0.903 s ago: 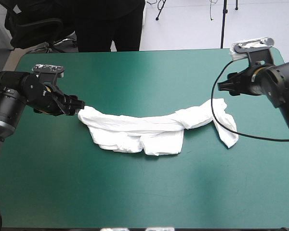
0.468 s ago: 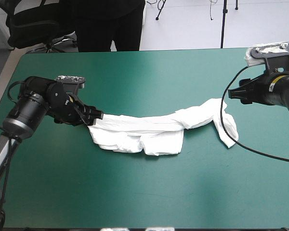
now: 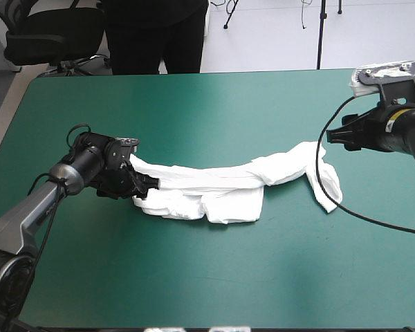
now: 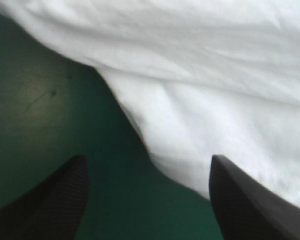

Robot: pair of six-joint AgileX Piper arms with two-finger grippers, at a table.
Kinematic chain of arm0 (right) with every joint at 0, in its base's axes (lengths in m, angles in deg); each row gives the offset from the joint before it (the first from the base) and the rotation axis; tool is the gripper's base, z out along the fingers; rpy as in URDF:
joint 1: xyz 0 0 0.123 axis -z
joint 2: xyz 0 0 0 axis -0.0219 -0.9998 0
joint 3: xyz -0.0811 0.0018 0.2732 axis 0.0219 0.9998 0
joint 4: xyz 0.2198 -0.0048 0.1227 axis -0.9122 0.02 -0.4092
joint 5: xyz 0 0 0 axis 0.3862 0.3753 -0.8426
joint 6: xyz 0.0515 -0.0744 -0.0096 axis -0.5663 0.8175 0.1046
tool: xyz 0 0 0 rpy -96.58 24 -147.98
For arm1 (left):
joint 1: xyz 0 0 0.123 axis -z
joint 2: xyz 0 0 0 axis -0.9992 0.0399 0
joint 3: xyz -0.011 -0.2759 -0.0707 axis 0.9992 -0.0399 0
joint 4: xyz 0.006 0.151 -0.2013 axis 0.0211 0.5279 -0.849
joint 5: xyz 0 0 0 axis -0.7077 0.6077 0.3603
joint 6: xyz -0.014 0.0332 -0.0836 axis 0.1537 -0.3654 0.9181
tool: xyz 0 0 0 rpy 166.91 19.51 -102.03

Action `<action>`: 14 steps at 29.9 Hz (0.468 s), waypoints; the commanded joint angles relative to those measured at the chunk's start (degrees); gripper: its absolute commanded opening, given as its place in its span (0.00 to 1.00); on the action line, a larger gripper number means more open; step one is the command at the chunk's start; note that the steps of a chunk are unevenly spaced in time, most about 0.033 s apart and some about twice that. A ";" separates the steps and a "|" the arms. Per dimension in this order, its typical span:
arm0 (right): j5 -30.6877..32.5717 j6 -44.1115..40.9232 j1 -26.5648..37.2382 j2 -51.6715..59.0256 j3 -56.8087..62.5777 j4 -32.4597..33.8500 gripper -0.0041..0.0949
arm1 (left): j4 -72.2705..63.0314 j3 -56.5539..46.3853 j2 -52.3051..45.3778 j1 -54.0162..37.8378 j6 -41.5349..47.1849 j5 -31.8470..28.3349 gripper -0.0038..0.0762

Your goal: Fold the cloth

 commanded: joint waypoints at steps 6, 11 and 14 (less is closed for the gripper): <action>-0.12 1.42 0.25 1.53 -0.91 -0.37 0.69 | -3.07 1.16 4.83 0.21 0.56 -2.64 0.66; -1.19 1.31 0.25 1.42 6.05 -0.85 0.69 | -4.44 1.16 6.02 0.21 0.16 -3.23 0.58; -3.97 -0.08 0.25 1.42 12.12 -1.47 0.69 | -4.44 1.16 6.02 0.21 0.02 -3.23 0.44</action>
